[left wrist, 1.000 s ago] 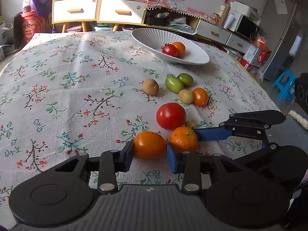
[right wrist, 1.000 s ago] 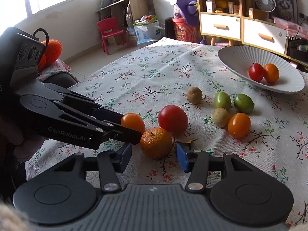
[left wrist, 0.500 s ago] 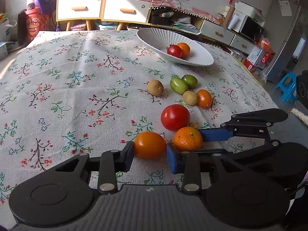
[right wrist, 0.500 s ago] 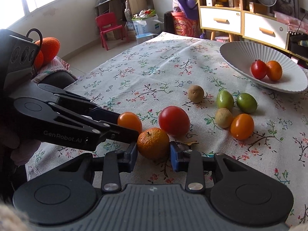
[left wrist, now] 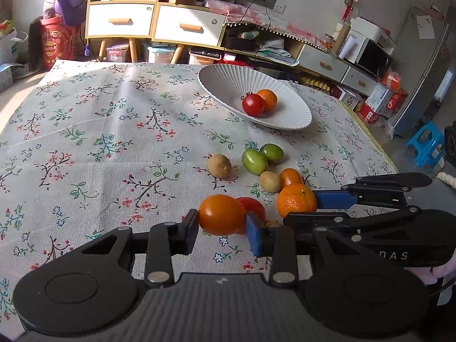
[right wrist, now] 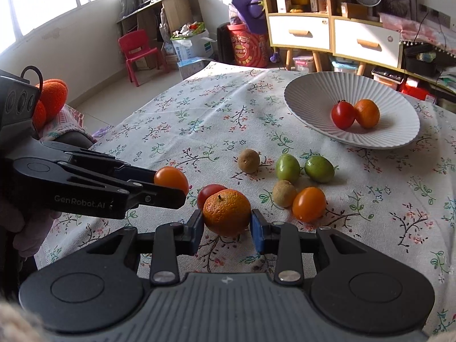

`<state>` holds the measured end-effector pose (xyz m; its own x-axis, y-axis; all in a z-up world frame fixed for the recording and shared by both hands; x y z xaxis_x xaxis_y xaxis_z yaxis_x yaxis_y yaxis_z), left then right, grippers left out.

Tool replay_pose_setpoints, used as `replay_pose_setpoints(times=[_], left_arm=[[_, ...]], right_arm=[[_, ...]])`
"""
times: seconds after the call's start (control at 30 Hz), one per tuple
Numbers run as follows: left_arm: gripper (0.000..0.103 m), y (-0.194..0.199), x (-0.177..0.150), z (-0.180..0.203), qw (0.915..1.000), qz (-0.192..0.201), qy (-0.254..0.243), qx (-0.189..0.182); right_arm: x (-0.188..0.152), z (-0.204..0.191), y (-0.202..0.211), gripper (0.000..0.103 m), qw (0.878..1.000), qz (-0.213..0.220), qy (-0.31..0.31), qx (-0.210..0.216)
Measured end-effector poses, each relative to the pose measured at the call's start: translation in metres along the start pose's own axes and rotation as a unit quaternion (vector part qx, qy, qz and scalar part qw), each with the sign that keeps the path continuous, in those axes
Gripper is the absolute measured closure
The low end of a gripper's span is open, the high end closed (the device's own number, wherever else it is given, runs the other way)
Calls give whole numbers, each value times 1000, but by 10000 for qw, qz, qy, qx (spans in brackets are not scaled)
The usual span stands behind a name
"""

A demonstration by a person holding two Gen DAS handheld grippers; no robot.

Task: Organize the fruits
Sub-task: 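Carry the orange tomato and tangerine over the white plate with both tools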

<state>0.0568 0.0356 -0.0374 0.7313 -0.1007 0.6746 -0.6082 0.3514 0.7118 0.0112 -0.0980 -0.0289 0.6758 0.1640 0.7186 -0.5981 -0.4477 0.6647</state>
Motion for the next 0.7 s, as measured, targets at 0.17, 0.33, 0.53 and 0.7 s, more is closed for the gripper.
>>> replay_pose_setpoints(times=[0.17,0.33,0.53,0.7], left_arm=[[76,-3,9,7,10000,15,24,-20],[76,-9,19,13,10000,-9,53,-8],[76,-15,32,23,10000,-2,71,13],[76,-21,46,34,10000,58,65,-13]], right_arm=[[10,12,5,71,9997,71,-106,-199],[19,26,6,71,9991,71,-234,-349],[26,40,3,71,9976,4,-467,-503],[35,54,3,71,9962,37,-616,-612]])
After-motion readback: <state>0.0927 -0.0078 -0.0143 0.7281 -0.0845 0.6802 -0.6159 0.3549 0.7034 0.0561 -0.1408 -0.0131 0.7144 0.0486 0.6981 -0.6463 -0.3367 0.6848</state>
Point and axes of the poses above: each gripper's, at about its wrist camera, not at the fingertips, and y roughly against the way its jaws point, z to its right, x to its top, the point moved 7 cm from there along -y, roughly the way its jaws point, and after that the axes turned 4 degrees about x, right-handed, at the moved point
